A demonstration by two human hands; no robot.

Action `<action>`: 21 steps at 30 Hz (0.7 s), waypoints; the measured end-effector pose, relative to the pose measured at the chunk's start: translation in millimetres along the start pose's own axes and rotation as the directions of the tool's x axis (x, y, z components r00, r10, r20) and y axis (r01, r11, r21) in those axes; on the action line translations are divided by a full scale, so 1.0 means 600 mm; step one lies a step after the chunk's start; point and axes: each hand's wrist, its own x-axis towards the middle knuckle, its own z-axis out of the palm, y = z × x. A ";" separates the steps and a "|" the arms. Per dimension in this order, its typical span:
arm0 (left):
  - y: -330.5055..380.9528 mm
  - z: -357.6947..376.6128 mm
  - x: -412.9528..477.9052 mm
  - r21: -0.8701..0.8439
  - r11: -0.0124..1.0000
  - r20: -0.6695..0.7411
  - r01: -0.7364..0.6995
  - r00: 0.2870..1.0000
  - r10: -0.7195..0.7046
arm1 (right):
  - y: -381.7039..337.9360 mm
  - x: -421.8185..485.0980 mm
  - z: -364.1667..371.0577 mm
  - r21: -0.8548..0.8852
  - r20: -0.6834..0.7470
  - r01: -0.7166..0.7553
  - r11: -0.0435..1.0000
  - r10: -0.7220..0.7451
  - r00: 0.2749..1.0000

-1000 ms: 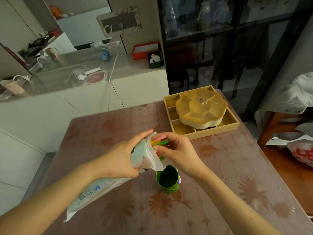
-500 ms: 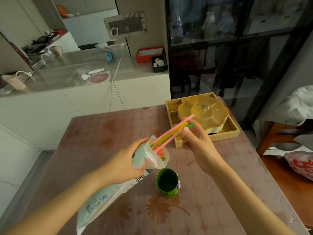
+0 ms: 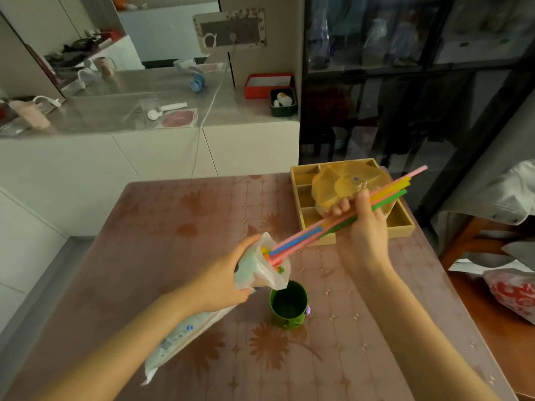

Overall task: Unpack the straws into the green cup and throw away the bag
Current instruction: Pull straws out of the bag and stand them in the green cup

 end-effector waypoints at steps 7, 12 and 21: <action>-0.092 0.000 -0.036 0.197 0.972 -0.132 0.130 0.986 -0.105 | -0.053 0.012 -0.009 0.006 -0.109 0.138 0.990 -0.136 0.985; -0.145 0.007 -0.049 0.315 0.931 -0.201 0.187 0.971 -0.127 | -0.058 -0.020 0.001 -0.105 -0.049 0.280 0.954 -0.286 0.957; -0.177 0.008 -0.043 0.217 0.960 -0.288 0.179 0.951 -0.113 | 0.058 -0.042 0.016 -0.390 0.187 0.160 0.907 -0.093 0.978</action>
